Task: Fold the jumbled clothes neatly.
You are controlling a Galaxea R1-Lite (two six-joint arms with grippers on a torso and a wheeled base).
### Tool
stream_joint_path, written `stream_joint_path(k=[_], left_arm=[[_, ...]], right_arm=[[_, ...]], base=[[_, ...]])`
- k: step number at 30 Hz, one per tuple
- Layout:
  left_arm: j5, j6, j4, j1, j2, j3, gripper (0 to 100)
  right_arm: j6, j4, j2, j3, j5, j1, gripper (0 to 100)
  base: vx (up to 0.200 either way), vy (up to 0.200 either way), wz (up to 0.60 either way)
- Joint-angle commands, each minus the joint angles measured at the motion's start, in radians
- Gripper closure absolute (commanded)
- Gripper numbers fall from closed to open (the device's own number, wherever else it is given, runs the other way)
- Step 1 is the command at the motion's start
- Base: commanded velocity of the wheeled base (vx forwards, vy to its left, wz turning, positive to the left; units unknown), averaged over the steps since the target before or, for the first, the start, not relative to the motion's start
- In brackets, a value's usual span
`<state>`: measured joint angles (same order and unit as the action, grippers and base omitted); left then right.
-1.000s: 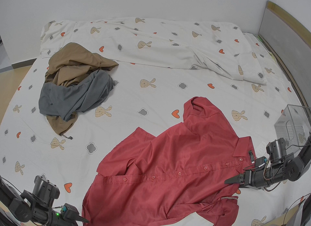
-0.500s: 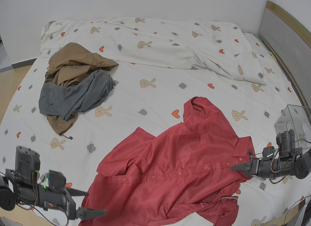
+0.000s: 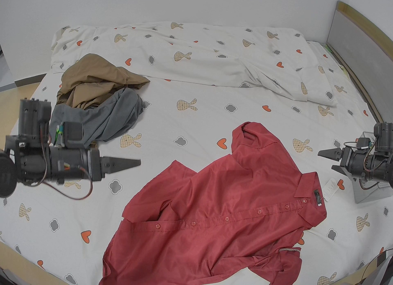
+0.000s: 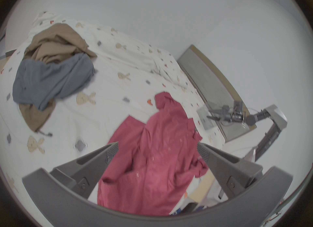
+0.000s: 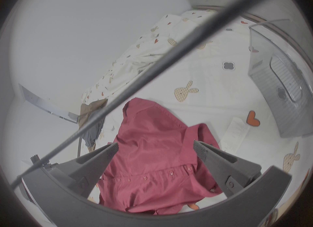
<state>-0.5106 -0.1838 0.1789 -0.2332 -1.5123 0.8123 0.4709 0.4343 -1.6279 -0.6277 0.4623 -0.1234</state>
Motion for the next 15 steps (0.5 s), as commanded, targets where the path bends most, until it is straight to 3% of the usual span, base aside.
stream_joint_path(k=[1, 4, 5, 8, 10, 11, 13, 14, 15], left_arm=[[0.142, -0.029, 0.114, 0.057, -0.235, 0.177, 0], [0.228, -0.005, 0.232, 0.083, -0.339, 0.197, 0], [0.230, 0.003, 0.307, 0.091, -0.399, 0.195, 0], [0.202, -0.014, 0.364, 0.098, -0.450, 0.194, 0], [0.015, -0.118, 0.364, 0.106, -0.514, 0.231, 0], [-0.072, -0.155, 0.361, 0.115, -0.526, 0.243, 0], [-0.224, -0.167, 0.350, 0.150, -0.572, 0.268, 0], [-0.224, -0.167, 0.350, 0.150, -0.572, 0.268, 0], [-0.305, -0.164, 0.350, 0.163, -0.609, 0.289, 0]], right_arm=[[0.006, -0.014, -0.092, -0.107, 0.002, -0.022, 0], [-0.003, -0.012, -0.095, -0.110, -0.004, -0.022, 0], [-0.011, -0.011, -0.104, -0.104, -0.002, -0.024, 0], [-0.058, -0.011, -0.148, -0.109, -0.004, -0.035, 0], [-0.204, 0.015, -0.225, -0.098, -0.007, -0.041, 0], [-0.238, 0.026, -0.239, -0.084, 0.004, -0.047, 0], [-0.241, 0.031, -0.242, -0.067, 0.030, -0.051, 0], [-0.241, 0.031, -0.242, -0.067, 0.030, -0.051, 0], [-0.232, 0.031, -0.241, -0.060, 0.062, -0.047, 0]], base=[[0.000, 0.000, 0.00], [0.000, 0.000, 0.00], [0.000, 0.000, 0.00], [0.000, 0.000, 0.00], [0.000, 0.000, 0.00], [0.000, 0.000, 0.00], [0.000, 0.000, 0.00], [0.000, 0.000, 0.00], [0.000, 0.000, 0.00]])
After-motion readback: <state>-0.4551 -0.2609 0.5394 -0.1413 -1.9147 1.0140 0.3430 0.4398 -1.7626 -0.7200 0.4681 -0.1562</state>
